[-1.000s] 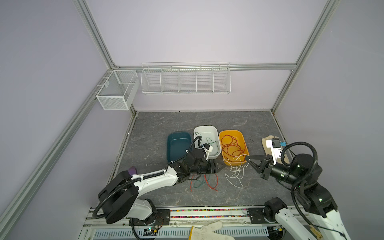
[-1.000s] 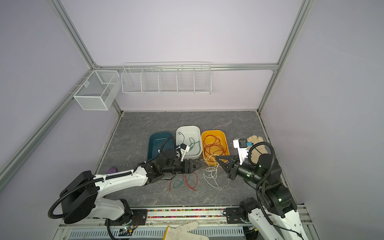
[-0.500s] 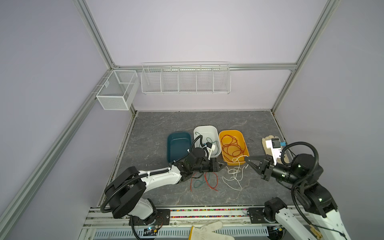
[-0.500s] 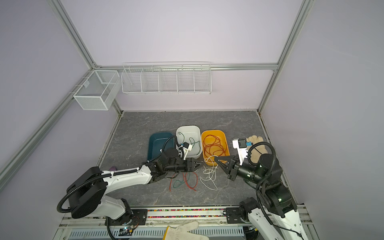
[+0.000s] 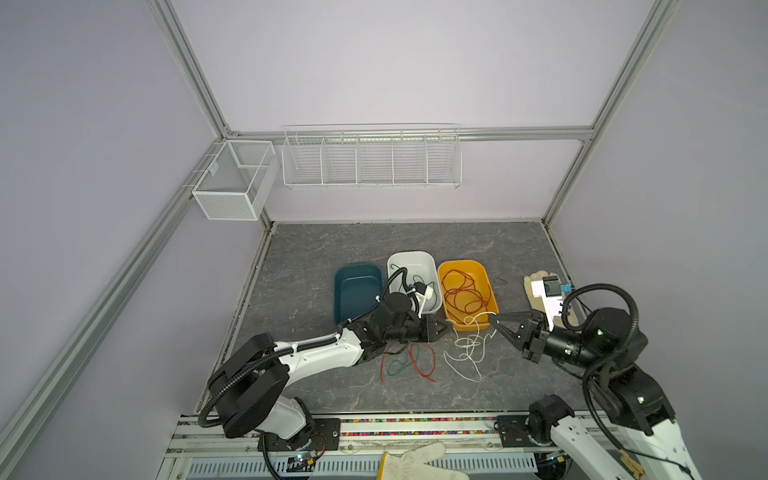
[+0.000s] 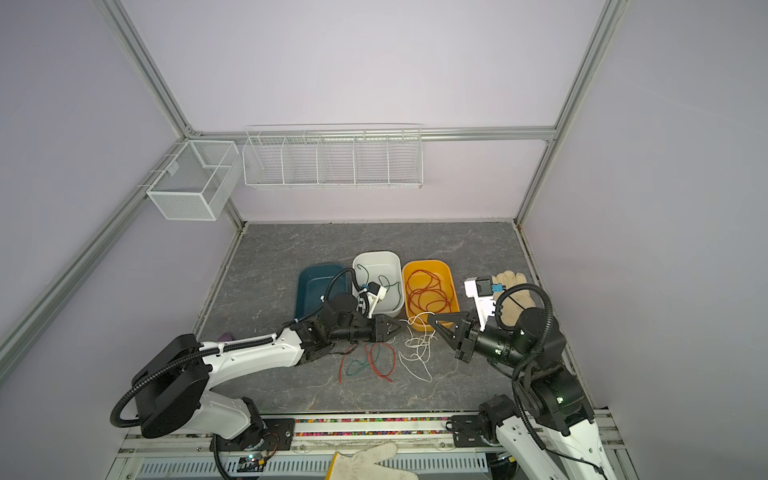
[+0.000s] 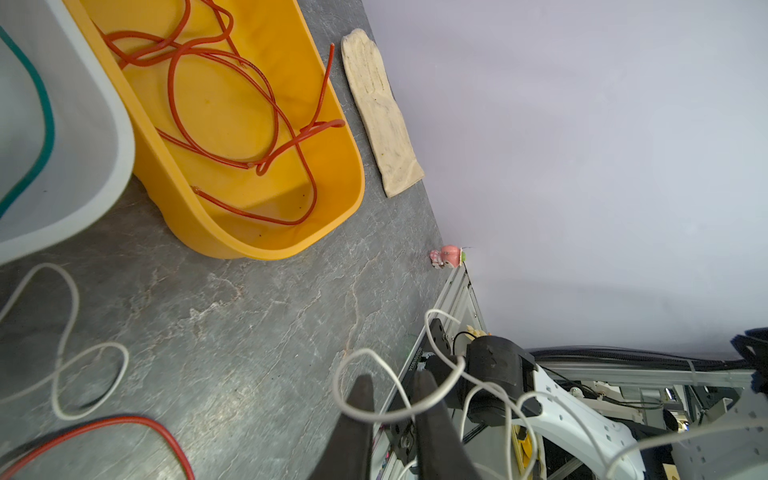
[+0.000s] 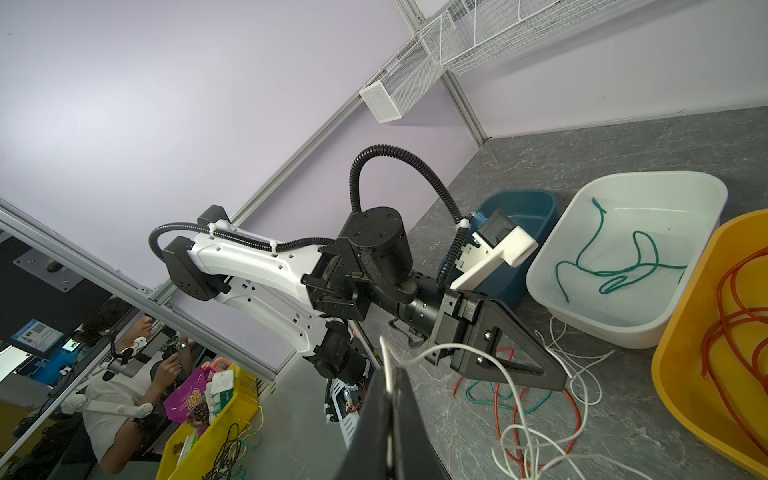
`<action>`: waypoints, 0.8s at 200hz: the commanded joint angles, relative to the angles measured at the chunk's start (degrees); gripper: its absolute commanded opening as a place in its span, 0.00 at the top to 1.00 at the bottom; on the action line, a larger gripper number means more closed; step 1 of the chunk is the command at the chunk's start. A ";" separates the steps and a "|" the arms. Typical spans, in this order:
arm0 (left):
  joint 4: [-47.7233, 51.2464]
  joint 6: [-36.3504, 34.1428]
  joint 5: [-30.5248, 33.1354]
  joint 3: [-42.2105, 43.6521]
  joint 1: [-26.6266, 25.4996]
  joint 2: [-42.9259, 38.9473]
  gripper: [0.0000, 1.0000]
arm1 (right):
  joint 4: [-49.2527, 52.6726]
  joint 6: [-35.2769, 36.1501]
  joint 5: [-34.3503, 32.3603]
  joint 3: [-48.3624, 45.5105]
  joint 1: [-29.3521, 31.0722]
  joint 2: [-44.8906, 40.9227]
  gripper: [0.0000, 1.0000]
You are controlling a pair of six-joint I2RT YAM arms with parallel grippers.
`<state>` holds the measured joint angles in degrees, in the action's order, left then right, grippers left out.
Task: Untangle the cables
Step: 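Move the left gripper down to the wire pile in front of the tubs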
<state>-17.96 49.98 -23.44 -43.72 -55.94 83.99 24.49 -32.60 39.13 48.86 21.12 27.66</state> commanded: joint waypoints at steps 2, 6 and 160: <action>2.26 -1.57 0.34 -2.32 -0.22 -1.41 0.80 | -1.73 -0.27 1.60 0.05 -0.08 -0.24 0.94; 2.80 -1.67 0.55 -2.38 -0.22 -1.46 0.80 | -1.74 -0.27 1.64 0.08 -0.08 -0.24 0.94; 44.41 -36.63 4.87 -15.34 -1.16 -10.10 0.43 | -0.48 1.40 7.46 1.15 0.05 -0.50 0.94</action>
<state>15.73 23.90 -17.98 -57.25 -56.18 77.06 24.56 -32.32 43.90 48.99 21.12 27.66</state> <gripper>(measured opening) 0.560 0.061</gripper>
